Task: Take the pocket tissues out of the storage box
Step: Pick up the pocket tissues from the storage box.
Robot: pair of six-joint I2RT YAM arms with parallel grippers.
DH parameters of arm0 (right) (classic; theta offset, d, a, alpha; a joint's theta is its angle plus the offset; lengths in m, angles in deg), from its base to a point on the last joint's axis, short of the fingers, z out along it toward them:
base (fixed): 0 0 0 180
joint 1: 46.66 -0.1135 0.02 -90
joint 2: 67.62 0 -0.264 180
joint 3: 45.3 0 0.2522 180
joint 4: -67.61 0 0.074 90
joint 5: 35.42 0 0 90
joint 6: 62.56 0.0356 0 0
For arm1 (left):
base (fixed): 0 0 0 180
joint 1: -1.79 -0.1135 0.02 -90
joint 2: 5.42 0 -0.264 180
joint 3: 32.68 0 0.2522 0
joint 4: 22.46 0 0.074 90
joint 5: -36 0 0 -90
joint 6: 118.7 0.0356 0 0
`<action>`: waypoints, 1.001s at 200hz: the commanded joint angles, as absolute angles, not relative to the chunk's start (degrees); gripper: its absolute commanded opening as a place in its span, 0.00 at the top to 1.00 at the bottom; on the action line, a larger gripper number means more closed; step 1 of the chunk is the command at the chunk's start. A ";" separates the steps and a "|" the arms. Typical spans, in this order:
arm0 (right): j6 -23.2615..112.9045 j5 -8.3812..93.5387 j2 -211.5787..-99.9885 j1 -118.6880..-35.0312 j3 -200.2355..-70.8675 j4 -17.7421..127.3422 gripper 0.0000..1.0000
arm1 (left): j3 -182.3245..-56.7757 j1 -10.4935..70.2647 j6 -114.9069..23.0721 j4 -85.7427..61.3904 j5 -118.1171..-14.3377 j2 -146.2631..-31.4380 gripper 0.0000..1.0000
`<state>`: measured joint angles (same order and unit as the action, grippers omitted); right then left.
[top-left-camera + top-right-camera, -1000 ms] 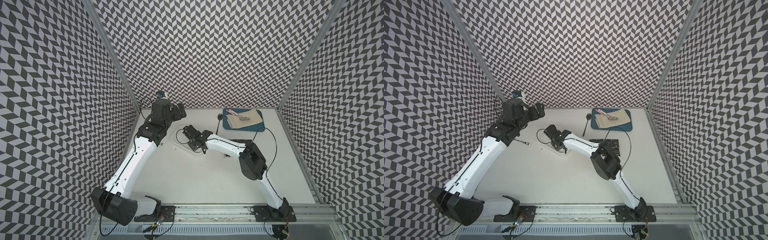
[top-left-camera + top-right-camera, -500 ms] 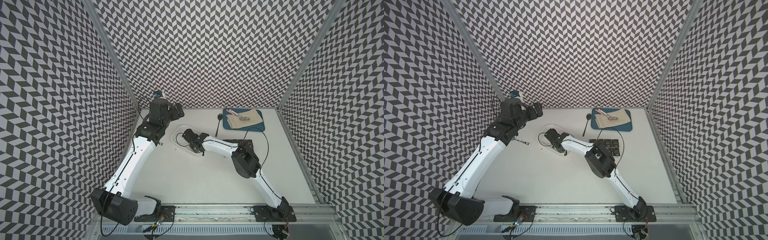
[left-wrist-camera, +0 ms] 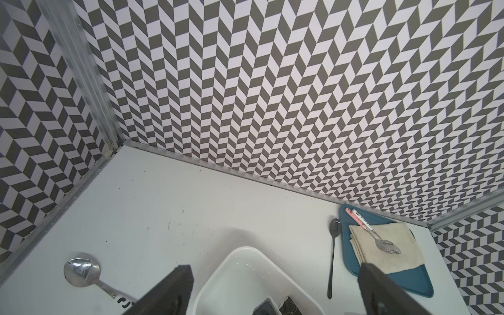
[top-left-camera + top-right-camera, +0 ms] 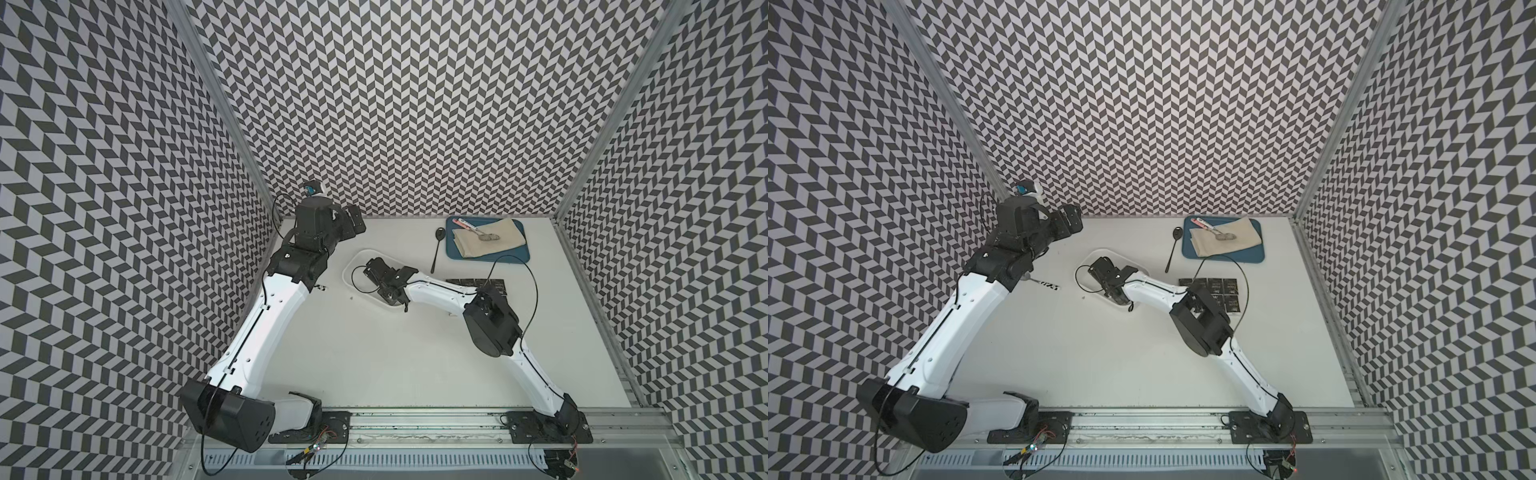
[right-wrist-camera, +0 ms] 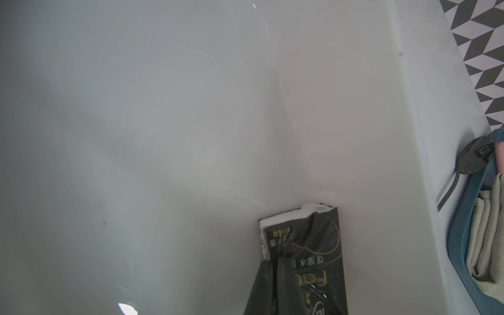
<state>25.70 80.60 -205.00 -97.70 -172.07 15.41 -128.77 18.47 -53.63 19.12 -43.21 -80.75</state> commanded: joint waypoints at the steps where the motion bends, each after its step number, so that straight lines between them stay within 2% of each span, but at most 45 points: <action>1: 27.84 74.13 -199.65 -96.77 -168.74 19.93 0.95 | -130.05 17.81 -52.60 17.77 -43.46 -78.57 0.01; 100: 36.21 55.54 -177.40 -91.01 -149.86 35.39 0.94 | -128.62 16.99 -53.26 16.43 -42.97 -77.29 0.01; 146: 37.94 54.41 -166.85 -85.03 -140.58 36.00 0.94 | -127.67 17.16 -54.30 15.53 -44.38 -78.43 0.01; 200: 39.16 58.11 -153.99 -70.82 -124.01 35.86 0.94 | -127.56 19.92 -54.80 13.98 -44.13 -80.03 0.01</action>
